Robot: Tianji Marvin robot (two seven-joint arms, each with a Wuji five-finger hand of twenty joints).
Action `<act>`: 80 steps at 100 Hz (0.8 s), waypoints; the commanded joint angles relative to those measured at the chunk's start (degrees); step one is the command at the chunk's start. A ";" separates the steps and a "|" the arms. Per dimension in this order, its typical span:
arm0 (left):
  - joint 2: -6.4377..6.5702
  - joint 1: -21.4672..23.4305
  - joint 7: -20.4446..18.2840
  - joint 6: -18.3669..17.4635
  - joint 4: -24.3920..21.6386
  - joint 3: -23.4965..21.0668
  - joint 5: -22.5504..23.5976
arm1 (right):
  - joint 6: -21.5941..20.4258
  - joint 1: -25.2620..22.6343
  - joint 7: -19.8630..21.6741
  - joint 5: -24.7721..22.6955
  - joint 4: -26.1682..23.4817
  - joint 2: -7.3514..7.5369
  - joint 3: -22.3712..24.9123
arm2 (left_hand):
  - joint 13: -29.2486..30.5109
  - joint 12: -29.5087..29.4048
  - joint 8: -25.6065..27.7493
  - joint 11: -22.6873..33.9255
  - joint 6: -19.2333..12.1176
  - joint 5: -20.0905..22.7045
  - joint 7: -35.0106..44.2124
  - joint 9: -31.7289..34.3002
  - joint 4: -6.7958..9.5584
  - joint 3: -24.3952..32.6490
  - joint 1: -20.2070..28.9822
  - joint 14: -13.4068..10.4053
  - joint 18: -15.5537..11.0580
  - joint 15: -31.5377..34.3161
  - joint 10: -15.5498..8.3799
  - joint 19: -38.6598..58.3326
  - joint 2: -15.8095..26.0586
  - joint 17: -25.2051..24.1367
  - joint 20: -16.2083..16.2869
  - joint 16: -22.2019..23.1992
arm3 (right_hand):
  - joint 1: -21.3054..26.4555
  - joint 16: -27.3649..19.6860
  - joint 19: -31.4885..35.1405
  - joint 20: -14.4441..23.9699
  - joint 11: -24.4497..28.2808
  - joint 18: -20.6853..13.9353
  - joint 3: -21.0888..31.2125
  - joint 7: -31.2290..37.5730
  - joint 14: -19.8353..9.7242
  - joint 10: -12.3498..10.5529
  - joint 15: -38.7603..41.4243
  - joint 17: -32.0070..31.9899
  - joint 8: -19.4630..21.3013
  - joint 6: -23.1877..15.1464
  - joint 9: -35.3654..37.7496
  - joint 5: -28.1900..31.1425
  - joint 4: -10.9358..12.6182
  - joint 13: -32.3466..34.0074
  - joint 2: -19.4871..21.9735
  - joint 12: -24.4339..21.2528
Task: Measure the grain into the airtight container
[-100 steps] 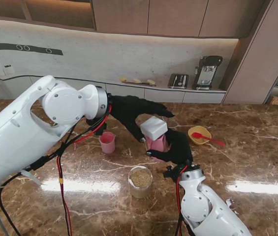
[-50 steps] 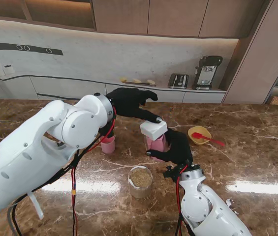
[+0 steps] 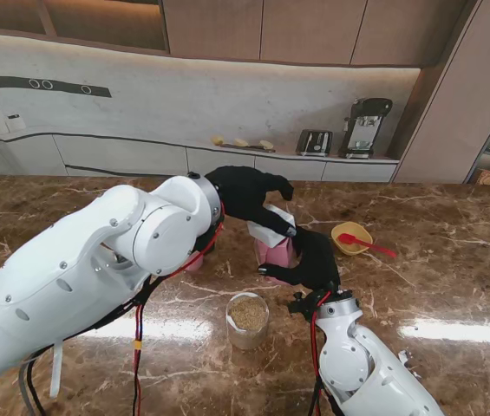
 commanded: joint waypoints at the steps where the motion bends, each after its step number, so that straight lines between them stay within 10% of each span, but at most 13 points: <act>1: 0.18 -0.79 -1.66 -0.25 -0.44 0.21 -0.63 | 0.00 -0.29 0.67 0.30 -0.09 -0.19 0.06 | -2.50 -1.21 0.16 -1.47 -0.45 -0.38 -0.55 0.65 2.10 0.65 3.70 -2.11 0.86 -0.25 -2.08 0.50 -2.09 -2.37 -0.67 0.78 | 20.02 0.24 1.31 0.01 4.56 -1.39 20.46 9.18 -6.53 -9.41 3.01 -0.31 1.53 -21.60 2.94 6.73 3.74 2.38 11.51 1.69; 7: 0.32 -0.92 -2.16 -0.96 -0.35 -0.12 -1.94 | 0.01 -0.28 0.67 0.29 -0.09 -0.19 0.05 | -4.81 -1.34 -0.19 -0.65 0.07 -1.16 0.71 -0.39 1.55 5.69 7.38 -2.61 1.91 -1.97 -3.63 -1.10 -4.16 -4.04 0.65 2.96 | 20.03 0.24 1.31 0.02 4.56 -1.39 20.47 9.20 -6.53 -9.42 3.01 -0.31 1.53 -21.67 2.93 6.78 3.75 2.38 11.54 1.69; 13: 0.58 -1.31 -2.95 -0.53 -0.50 -0.16 -4.16 | 0.00 -0.29 0.64 0.26 -0.09 -0.19 0.07 | -7.79 -1.09 -1.43 -0.70 0.18 -2.25 0.92 -2.21 -1.18 26.39 5.90 -4.03 3.01 -4.53 -6.11 -4.23 -10.56 -7.09 1.73 2.32 | 20.06 0.24 1.31 0.02 4.55 -1.39 20.46 9.21 -6.53 -9.43 3.01 -0.31 1.53 -21.67 2.92 6.82 3.74 2.38 11.51 1.69; 21: 1.23 -2.11 -5.63 -2.12 -0.52 -0.63 -5.77 | 0.03 -0.30 0.61 0.29 -0.10 -0.20 0.09 | -12.01 -1.72 -3.34 -2.12 -1.50 -4.89 -0.05 -6.34 -3.03 40.06 9.13 -7.33 1.94 -8.72 -11.09 -8.50 -14.63 -10.94 1.33 0.43 | 20.06 0.24 1.30 0.02 4.55 -1.39 20.48 9.19 -6.53 -9.41 3.01 -0.31 1.52 -21.69 2.92 6.80 3.75 2.38 11.53 1.69; 34: 2.84 -4.77 -12.88 -11.22 1.17 -2.12 -11.84 | 0.10 -0.32 0.75 0.35 -0.15 -0.18 0.02 | -38.50 -20.45 -14.64 -20.11 -9.32 -10.91 -15.81 -33.49 -3.91 47.79 16.70 -16.40 -10.87 -27.76 -16.27 -33.35 -12.17 -24.61 -9.33 -17.42 | 20.07 0.24 1.30 0.02 4.56 -1.39 20.47 9.19 -6.53 -9.40 3.01 -0.31 1.52 -21.69 2.92 6.80 3.75 2.38 11.53 1.70; 40: 3.28 -5.22 -14.34 -13.39 1.81 -2.73 -13.50 | 0.12 -0.29 0.78 0.34 -0.13 -0.17 -0.03 | -44.85 -24.58 -15.91 -28.06 -9.93 -11.31 -22.87 -38.09 -3.82 48.27 16.54 -17.41 -12.73 -29.30 -15.85 -43.93 -12.27 -25.46 -10.78 -19.79 | 20.07 0.25 1.30 0.02 4.56 -1.39 20.45 9.16 -6.53 -9.46 3.01 -0.31 1.51 -21.70 2.91 6.78 3.74 2.38 11.51 1.70; 54: 3.39 -4.09 -14.39 -14.08 2.02 -4.41 -14.20 | 0.18 -0.26 0.89 0.39 -0.15 -0.16 -0.12 | -47.34 -30.92 -19.89 -29.60 -6.57 -11.38 -26.89 -39.55 -4.84 33.57 3.70 -14.15 -12.17 -30.75 -11.24 -54.91 -17.60 -26.34 -2.90 -21.96 | 20.10 0.24 1.30 0.03 4.56 -1.39 20.48 9.17 -6.48 -9.43 3.00 -0.31 1.53 -21.69 2.94 6.81 3.76 2.36 11.50 1.69; 66: 3.18 -2.34 -13.20 -13.18 1.74 -5.55 -13.52 | 0.22 -0.25 0.95 0.31 -0.16 -0.13 -0.20 | -46.64 -26.70 -17.91 -29.07 -1.52 -11.52 -26.66 -39.23 -1.02 3.82 3.40 -11.46 -11.12 -29.09 -8.55 -54.57 -6.96 -26.43 0.00 -19.45 | 20.09 0.24 1.30 0.03 4.56 -1.39 20.46 9.16 -6.50 -9.39 2.98 -0.31 1.53 -21.75 2.96 6.83 3.76 2.33 11.51 1.68; 80: 2.47 -0.06 -9.59 -9.66 0.63 -5.67 -9.83 | 0.30 -0.26 0.93 0.33 -0.15 -0.13 -0.20 | -38.94 -15.48 -8.59 -23.84 4.45 -10.63 -21.17 -36.22 0.03 -1.30 -1.36 -7.32 -8.17 -24.58 -4.55 -45.66 -1.47 -23.77 2.76 -15.55 | 20.08 0.23 1.30 0.03 4.55 -1.39 20.47 9.16 -6.51 -9.49 2.97 -0.31 1.54 -21.73 2.92 6.83 3.76 2.33 11.52 1.69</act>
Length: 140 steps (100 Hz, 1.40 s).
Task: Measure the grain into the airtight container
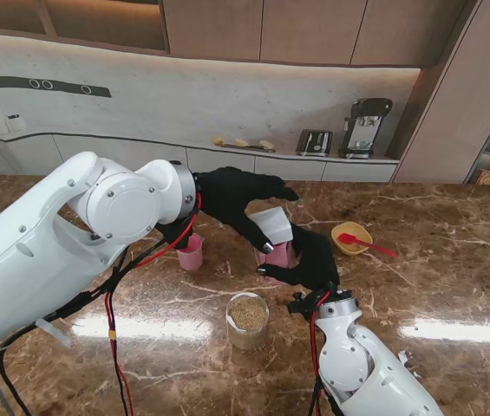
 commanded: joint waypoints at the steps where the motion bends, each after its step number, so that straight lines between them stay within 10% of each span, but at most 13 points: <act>1: -0.63 1.19 1.06 1.01 -0.72 0.54 3.22 | 0.30 -0.28 0.74 0.27 -0.12 -0.15 -0.06 | 3.89 3.40 3.31 3.17 3.30 -0.89 2.59 2.07 1.88 -2.44 -3.00 3.17 2.37 1.87 2.96 4.27 2.24 1.37 1.70 2.19 | 20.07 0.27 1.30 0.03 4.54 -1.39 20.46 9.15 -6.51 -9.41 3.60 -0.19 1.54 -21.46 2.95 6.78 3.75 2.35 11.52 1.69; 22: -1.07 0.34 2.06 4.67 -1.11 3.55 9.49 | 0.21 -0.24 0.78 0.18 -0.10 -0.14 -0.16 | 15.65 11.27 6.31 14.53 14.06 7.05 12.69 14.51 1.83 -2.53 -4.82 5.88 0.02 10.79 9.51 25.01 2.64 5.75 -2.60 11.87 | 20.06 0.26 1.30 0.03 4.56 -1.39 20.47 9.18 -6.53 -9.38 3.58 -0.19 1.55 -21.50 3.02 6.88 3.76 2.35 11.48 1.69; 34: -1.07 -0.24 1.85 4.60 -0.60 4.11 9.37 | 0.17 -0.30 0.64 0.21 -0.14 -0.17 -0.04 | 16.46 15.80 10.65 18.47 9.99 8.43 20.62 16.04 2.36 -2.02 -2.99 5.08 -0.02 11.90 7.68 27.33 2.11 5.11 -4.40 15.35 | 20.05 0.26 1.30 0.04 4.56 -1.39 20.47 9.18 -6.47 -9.40 3.58 -0.19 1.53 -21.49 3.05 6.89 3.76 2.34 11.53 1.68; 39: -1.11 -0.23 2.06 4.11 -0.42 4.05 9.16 | 0.17 -0.33 0.61 0.24 -0.17 -0.18 0.01 | 15.20 16.50 13.34 18.15 4.16 9.06 24.20 15.08 3.11 1.42 6.36 4.14 0.43 10.70 6.02 27.29 0.36 3.83 -4.43 15.01 | 20.06 0.26 1.30 0.04 4.56 -1.39 20.45 9.14 -6.47 -9.42 3.58 -0.19 1.51 -21.56 3.05 6.87 3.75 2.34 11.53 1.67; 46: -1.01 -0.37 1.68 1.52 -0.21 3.56 8.50 | 0.18 -0.35 0.59 0.26 -0.20 -0.18 0.05 | 10.64 13.31 12.85 14.81 -11.12 6.71 22.17 11.37 -0.51 45.81 9.13 2.73 1.66 5.98 2.03 22.24 -6.72 0.32 -4.53 9.85 | 20.10 0.27 1.30 0.04 4.54 -1.39 20.43 9.16 -6.51 -9.43 3.60 -0.19 1.53 -21.52 3.00 6.90 3.75 2.35 11.54 1.67; 51: -0.90 -0.49 1.22 -0.23 -0.13 3.02 7.43 | 0.19 -0.34 0.57 0.25 -0.20 -0.18 0.05 | 7.41 9.56 4.29 12.09 -15.70 7.87 15.53 8.01 -2.61 55.92 18.37 2.37 2.79 3.18 0.80 16.43 -7.25 -0.88 -5.58 6.14 | 20.09 0.28 1.30 0.04 4.54 -1.39 20.43 9.16 -6.51 -9.44 3.60 -0.19 1.53 -21.59 2.99 6.94 3.76 2.35 11.55 1.68; 57: -0.51 -1.37 -0.47 -1.98 0.23 2.56 4.32 | 0.20 -0.34 0.59 0.26 -0.20 -0.18 0.05 | 2.53 4.78 -9.80 7.62 -17.27 5.51 5.82 2.09 -2.80 54.42 22.12 2.19 0.10 0.97 -0.17 7.44 -6.55 -1.05 -6.93 3.52 | 20.13 0.28 1.30 0.04 4.57 -1.39 20.46 9.15 -6.50 -9.42 3.60 -0.19 1.54 -21.51 3.04 6.94 3.77 2.35 11.54 1.69; 65: -0.22 -1.56 -1.51 -2.39 0.22 1.93 2.71 | 0.18 -0.35 0.62 0.27 -0.18 -0.18 0.06 | -0.36 3.00 -15.49 0.68 -15.08 -0.44 -0.10 -1.22 -1.91 50.78 12.63 2.63 -0.60 0.45 0.81 2.67 -9.82 -1.77 -3.34 2.86 | 20.13 0.27 1.30 0.04 4.55 -1.39 20.45 9.15 -6.51 -9.44 3.60 -0.19 1.55 -21.53 3.01 6.96 3.77 2.34 11.51 1.68; 77: -0.03 -1.00 -2.09 -2.85 -0.14 0.90 2.88 | 0.15 -0.33 0.68 0.28 -0.15 -0.17 0.03 | -0.53 2.68 -12.52 0.15 -6.22 -1.99 -3.41 -1.54 -1.76 30.56 1.55 3.65 -0.09 0.77 2.31 0.60 -13.39 -1.76 0.77 2.89 | 20.10 0.28 1.30 0.04 4.57 -1.39 20.45 9.10 -6.52 -9.40 3.60 -0.19 1.54 -21.59 3.02 6.95 3.76 2.34 11.50 1.69; 87: -0.17 0.11 -1.31 -1.61 -0.49 0.45 2.87 | 0.14 -0.33 0.77 0.23 -0.15 -0.14 -0.03 | 1.74 6.74 -1.65 2.11 3.18 -2.04 -1.65 -0.47 0.85 5.83 2.19 4.86 0.36 1.76 3.92 3.13 -5.88 -1.47 1.50 3.91 | 20.07 0.28 1.30 0.04 4.55 -1.39 20.45 9.10 -6.52 -9.54 3.60 -0.19 1.55 -21.63 3.00 6.98 3.76 2.34 11.52 1.68; 95: -0.46 0.89 0.26 1.54 -0.84 0.72 3.20 | 0.12 -0.34 0.79 0.20 -0.15 -0.13 -0.05 | 4.75 7.54 2.55 4.60 7.50 -1.42 3.01 3.78 1.37 -1.14 -0.67 6.04 0.66 3.27 6.24 5.53 -0.61 -1.16 1.06 4.92 | 20.10 0.27 1.30 0.04 4.54 -1.39 20.46 9.10 -6.54 -9.18 3.59 -0.19 1.57 -21.62 2.97 7.00 3.76 2.34 11.50 1.67; 113: -0.85 0.79 2.28 9.11 -1.70 2.91 5.47 | 0.12 -0.34 0.75 0.14 -0.19 -0.13 -0.08 | 17.54 9.21 5.45 12.89 11.14 4.89 9.34 19.18 1.45 -2.82 -5.97 8.78 8.43 9.16 8.66 16.90 3.26 1.87 -2.76 8.85 | 20.13 0.27 1.29 0.04 4.55 -1.39 20.45 9.09 -6.54 -9.21 3.58 -0.19 1.58 -21.63 2.98 7.03 3.77 2.35 11.49 1.68; 140: -0.30 -3.78 0.01 14.50 -2.06 8.09 7.63 | 0.02 -0.28 0.84 0.20 -0.12 -0.13 -0.16 | 19.03 10.15 14.22 15.94 11.50 5.49 27.81 20.70 2.79 -2.14 -9.25 9.31 7.90 11.39 8.81 28.25 4.50 4.27 -4.22 12.51 | 20.13 0.26 1.22 0.02 4.54 -1.34 20.46 9.07 -6.49 -9.20 3.56 -0.31 1.57 -21.74 2.96 7.29 3.77 2.30 11.45 1.66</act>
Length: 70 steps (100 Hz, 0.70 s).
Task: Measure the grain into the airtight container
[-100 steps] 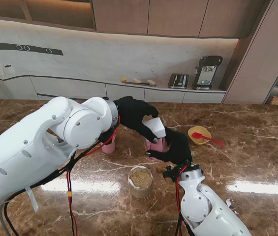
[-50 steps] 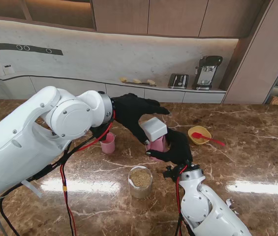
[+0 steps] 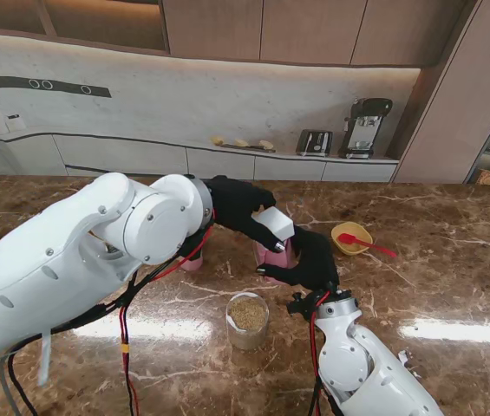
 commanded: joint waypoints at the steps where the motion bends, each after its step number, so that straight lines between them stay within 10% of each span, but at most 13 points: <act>1: 0.04 -1.13 0.02 1.35 -0.16 0.38 -0.90 | 0.01 -0.30 0.83 0.29 -0.06 -0.14 -0.06 | 1.06 0.71 2.77 1.24 -0.62 0.44 4.65 1.84 1.93 -1.04 -2.20 2.02 1.11 1.74 1.04 2.53 1.22 0.07 -0.79 0.96 | 20.13 0.26 1.22 0.02 4.53 -1.33 20.46 9.07 -6.49 -9.15 3.45 -0.28 1.57 -21.79 2.95 7.30 3.77 2.31 11.35 1.66; 13: -0.16 -1.05 0.39 1.05 0.29 0.68 0.56 | -0.19 -0.26 0.73 0.20 0.03 -0.16 -0.04 | 1.16 1.63 9.05 2.18 -3.71 0.67 12.43 2.80 1.83 -0.90 1.40 1.69 0.65 1.81 0.36 3.36 1.34 0.44 -1.41 1.02 | 20.11 0.27 1.20 0.02 4.53 -1.30 20.43 9.04 -6.50 -9.18 3.44 -0.27 1.54 -21.81 2.96 7.28 3.77 2.31 11.39 1.65; 19: -0.20 -0.88 0.51 0.46 0.50 0.34 0.06 | -0.21 -0.25 0.69 0.24 0.06 -0.17 -0.01 | -0.24 2.18 9.02 1.96 -6.17 2.00 9.88 2.00 2.80 -0.74 11.27 0.17 2.30 0.39 -1.42 2.31 0.87 -0.73 -2.00 -0.13 | 20.13 0.27 1.19 0.03 4.52 -1.30 20.44 9.02 -6.45 -9.17 3.44 -0.27 1.53 -21.85 2.94 7.30 3.78 2.30 11.37 1.65; 25: -0.14 -0.98 0.24 -1.61 1.02 -0.42 -2.78 | -0.22 -0.25 0.70 0.28 0.06 -0.18 0.02 | -3.90 1.49 -0.31 0.14 -11.96 5.78 -2.06 -0.57 9.10 3.55 23.52 -2.01 5.02 -2.82 -4.16 -1.43 -4.39 -2.85 -3.25 -3.09 | 20.12 0.26 1.19 0.03 4.54 -1.30 20.44 9.03 -6.47 -9.16 3.42 -0.27 1.52 -21.69 2.96 7.23 3.77 2.30 11.40 1.66; 27: 0.01 -1.40 -0.50 -2.68 1.39 -0.74 -4.95 | -0.22 -0.25 0.69 0.27 0.07 -0.18 0.02 | -5.28 0.77 -4.54 -0.92 -15.75 6.99 -5.45 -1.76 13.13 19.97 21.66 -2.69 5.63 -3.94 -5.10 -3.37 -7.77 -3.51 -3.51 -4.21 | 20.16 0.26 1.19 0.03 4.56 -1.30 20.46 9.05 -6.54 -9.12 3.41 -0.27 1.52 -21.77 2.98 7.30 3.79 2.29 11.39 1.67; 28: 0.10 -1.65 -0.91 -3.01 1.56 -0.86 -6.07 | -0.22 -0.25 0.68 0.26 0.07 -0.18 0.02 | -6.17 0.40 -6.21 -1.35 -17.83 7.17 -6.83 -2.45 11.25 30.71 19.41 -3.07 5.72 -4.48 -5.48 -4.31 -9.26 -4.02 -3.61 -4.71 | 20.14 0.26 1.19 0.03 4.54 -1.30 20.45 9.05 -6.55 -9.32 3.41 -0.27 1.52 -21.79 2.96 7.31 3.78 2.29 11.36 1.66; 29: 0.19 -1.89 -1.31 -3.17 1.71 -0.94 -7.28 | -0.22 -0.25 0.68 0.26 0.07 -0.18 0.02 | -7.95 -0.44 -8.93 -2.34 -21.32 6.88 -9.07 -3.72 3.57 47.81 16.14 -3.55 5.71 -5.60 -6.15 -6.40 -11.10 -4.95 -3.99 -5.67 | 20.13 0.26 1.19 0.03 4.53 -1.30 20.46 9.05 -6.53 -9.19 3.41 -0.27 1.52 -21.80 2.94 7.32 3.78 2.30 11.37 1.66; 33: 0.42 -2.51 -2.20 -3.07 2.27 -1.35 -12.08 | -0.24 -0.24 0.65 0.24 0.09 -0.18 0.04 | -11.73 -2.45 -13.79 -4.58 -25.41 6.68 -13.05 -7.45 -1.67 56.42 20.72 -4.12 4.90 -7.56 -6.86 -11.55 -11.90 -6.26 -5.41 -7.13 | 20.12 0.26 1.19 0.03 4.56 -1.30 20.45 9.02 -6.51 -9.55 3.41 -0.27 1.50 -21.81 3.00 7.30 3.77 2.30 11.32 1.67; 41: 0.36 -1.97 -2.50 -5.11 3.29 -3.13 -16.15 | -0.24 -0.25 0.59 0.22 0.11 -0.19 0.09 | -17.78 -5.50 -23.67 -7.44 -28.43 1.98 -19.78 -16.35 -3.14 55.36 27.03 -5.52 2.20 -9.59 -9.19 -20.82 -11.14 -7.06 -5.60 -8.28 | 20.12 0.27 1.19 0.03 4.55 -1.30 20.46 9.00 -6.51 -9.38 3.41 -0.27 1.50 -21.80 2.98 7.27 3.77 2.31 11.39 1.66; 55: 0.36 -0.08 -2.46 -8.36 3.28 -5.67 -15.07 | -0.22 -0.25 0.54 0.24 0.12 -0.20 0.11 | -20.69 -7.85 -27.65 -14.95 -23.70 -6.06 -26.26 -20.26 -1.56 50.57 18.90 -5.47 0.78 -10.23 -8.53 -25.51 -13.04 -7.19 0.03 -8.59 | 20.16 0.27 1.19 0.04 4.55 -1.30 20.42 9.02 -6.51 -9.59 3.40 -0.27 1.51 -21.73 2.98 7.26 3.77 2.30 11.41 1.66; 70: 0.44 1.85 -1.97 -7.85 1.93 -6.96 -11.63 | -0.19 -0.20 0.77 0.26 0.14 -0.16 -0.06 | -18.24 -4.49 -13.98 -13.07 -7.62 -6.80 -24.12 -19.60 -0.41 15.67 8.81 -3.53 1.13 -8.86 -5.32 -22.40 -10.91 -6.72 3.21 -7.66 | 20.14 0.26 1.19 0.04 4.53 -1.30 20.42 8.99 -6.51 -9.06 3.37 -0.27 1.50 -21.88 2.94 7.29 3.77 2.28 11.39 1.65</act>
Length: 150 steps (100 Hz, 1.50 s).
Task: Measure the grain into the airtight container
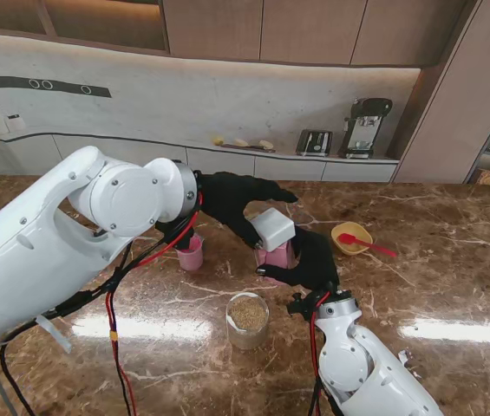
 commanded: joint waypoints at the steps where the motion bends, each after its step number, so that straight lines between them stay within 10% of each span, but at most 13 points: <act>1: 0.19 1.10 0.78 1.27 -1.02 -0.16 0.95 | 0.13 -0.20 0.82 0.26 0.03 -0.14 -0.13 | 0.85 1.84 4.81 0.90 5.51 -2.02 1.97 -0.69 1.91 -15.71 -1.49 1.09 -0.20 -0.04 1.99 2.00 3.61 -0.17 1.31 0.56 | 20.13 0.32 1.19 0.04 4.52 -1.30 20.42 8.98 -6.52 -9.28 4.07 -0.22 1.49 -21.69 3.08 7.29 3.77 2.28 11.49 1.64; 19: 0.11 1.79 2.43 7.40 -2.83 1.26 5.75 | 0.23 -0.21 0.87 0.14 -0.03 -0.10 -0.24 | 6.84 3.13 11.81 5.34 14.36 6.18 10.95 5.52 1.97 -28.41 -7.15 4.08 -0.24 2.88 8.45 11.67 9.54 1.79 2.28 2.58 | 20.14 0.33 1.18 0.05 4.53 -1.35 20.41 8.95 -6.59 -9.32 4.10 -0.21 1.51 -21.68 3.11 7.27 3.78 2.32 11.53 1.65; 43: -0.33 0.79 4.16 10.68 -3.05 4.98 11.11 | 0.44 -0.15 0.67 -0.31 -0.01 -0.04 -0.39 | 11.95 4.81 22.40 9.99 12.31 9.13 25.89 10.89 2.78 -28.26 -9.89 5.42 0.31 5.99 9.72 22.55 12.72 4.95 -1.37 4.79 | 20.14 0.32 1.18 0.05 4.56 -1.36 20.43 8.96 -6.57 -9.55 4.08 -0.19 1.52 -21.65 3.16 7.31 3.78 2.32 11.48 1.66; 59: -0.81 0.37 5.44 9.97 -2.24 6.15 11.93 | 0.36 -0.18 0.67 -0.28 -0.07 -0.06 -0.34 | 12.42 6.00 27.56 11.98 7.23 12.72 33.18 12.82 4.50 -27.35 -9.86 3.53 2.39 5.80 6.55 23.89 11.22 4.10 -2.58 4.53 | 20.17 0.34 1.18 0.05 4.55 -1.36 20.45 8.95 -6.54 -9.31 4.11 -0.18 1.52 -21.64 3.15 7.30 3.78 2.36 11.43 1.66; 82: -1.21 0.38 6.90 8.86 -1.03 5.04 4.40 | 0.27 -0.25 0.45 -0.18 -0.13 -0.13 -0.20 | 10.56 6.80 29.13 11.24 -4.61 18.31 32.69 12.12 8.25 -25.19 12.14 1.42 6.07 3.89 2.21 21.89 6.13 3.37 -2.36 3.85 | 20.16 0.32 1.18 0.05 4.55 -1.44 20.42 8.94 -6.59 -9.63 4.09 -0.10 1.53 -21.67 3.16 7.32 3.77 2.38 11.49 1.66; 100: -0.94 -0.11 5.41 6.77 -0.46 4.31 2.62 | 0.14 -0.19 0.36 -0.09 -0.01 -0.19 -0.22 | 7.67 6.11 24.23 11.23 -12.36 17.98 31.02 9.97 3.56 -25.01 35.23 -0.01 4.03 2.73 0.97 17.14 7.60 1.56 -2.12 3.51 | 20.15 0.32 1.18 0.05 4.56 -1.49 20.39 8.92 -6.59 -9.63 4.08 -0.08 1.53 -21.69 3.19 7.28 3.77 2.36 11.50 1.67; 117: -0.69 -0.21 4.04 3.74 0.08 3.58 2.14 | 0.05 -0.20 0.40 0.12 0.02 -0.23 -0.24 | 5.69 5.85 15.47 11.87 -15.92 14.45 26.42 6.75 3.10 -4.31 35.74 -0.41 1.91 2.41 0.44 15.55 6.61 1.86 -0.88 3.66 | 20.15 0.34 1.18 0.05 4.54 -1.49 20.37 8.93 -6.56 -9.58 4.11 -0.08 1.54 -21.64 3.15 7.23 3.78 2.36 11.53 1.67; 150: -0.84 0.01 3.70 -9.26 3.83 1.49 0.48 | -0.93 -0.57 1.54 1.63 -0.49 -0.32 0.05 | 2.86 7.35 13.25 14.34 -19.17 11.04 29.74 2.29 2.14 -4.87 35.74 -3.13 -3.91 2.78 -1.55 15.52 7.30 1.72 0.59 4.77 | 20.45 0.36 1.18 -0.02 4.89 -1.73 20.33 9.10 -6.66 -9.44 4.27 0.50 1.75 -21.46 3.36 7.48 3.83 2.80 11.64 1.98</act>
